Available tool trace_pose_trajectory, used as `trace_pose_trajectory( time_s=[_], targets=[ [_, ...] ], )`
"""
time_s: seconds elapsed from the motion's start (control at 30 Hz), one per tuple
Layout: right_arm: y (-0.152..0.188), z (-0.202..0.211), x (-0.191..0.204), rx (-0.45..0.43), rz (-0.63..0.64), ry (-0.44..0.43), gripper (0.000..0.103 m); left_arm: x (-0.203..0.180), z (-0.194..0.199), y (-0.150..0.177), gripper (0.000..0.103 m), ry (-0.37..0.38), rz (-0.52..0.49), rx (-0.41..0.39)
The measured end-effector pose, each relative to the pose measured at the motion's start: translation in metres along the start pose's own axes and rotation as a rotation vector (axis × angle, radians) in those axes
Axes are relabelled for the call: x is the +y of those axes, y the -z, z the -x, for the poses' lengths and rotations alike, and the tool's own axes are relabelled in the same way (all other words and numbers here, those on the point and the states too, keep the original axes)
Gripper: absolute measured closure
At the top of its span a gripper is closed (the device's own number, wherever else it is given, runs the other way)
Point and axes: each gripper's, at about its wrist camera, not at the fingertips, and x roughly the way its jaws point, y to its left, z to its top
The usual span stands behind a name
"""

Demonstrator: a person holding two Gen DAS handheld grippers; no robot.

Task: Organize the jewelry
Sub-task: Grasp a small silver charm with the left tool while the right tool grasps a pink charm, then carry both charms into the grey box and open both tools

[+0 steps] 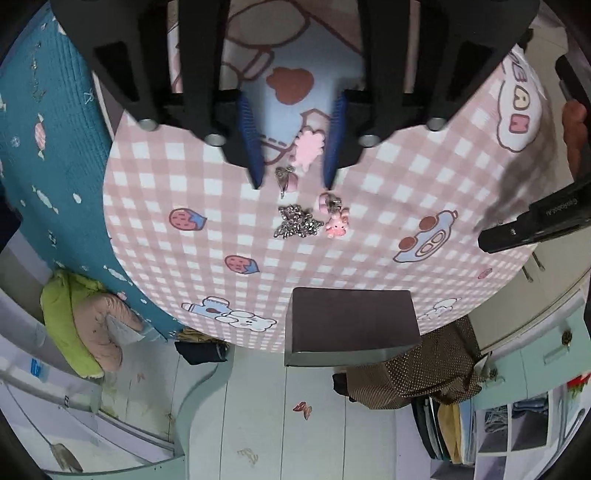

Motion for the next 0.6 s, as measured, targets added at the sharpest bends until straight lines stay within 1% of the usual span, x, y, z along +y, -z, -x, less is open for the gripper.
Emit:
trace_pose_trajectory(
  time_s=[0.23, 0.47, 0.6],
  targets=[
    [-0.004, 0.001, -0.007, -0.01, -0.034, -0.015, 0.089, -0.006, 0.002, -0.002, 0.094, 0.003, -0.015, -0.011],
    [-0.02, 0.009, -0.011, -0.058, -0.033, -0.007, 0.089, -0.012, 0.007, -0.011, 0.094, 0.002, -0.044, -0.035],
    [-0.032, 0.013, -0.013, -0.096, -0.03, -0.017, 0.089, -0.016, 0.008, -0.021, 0.094, -0.001, -0.057, -0.05]
  ],
)
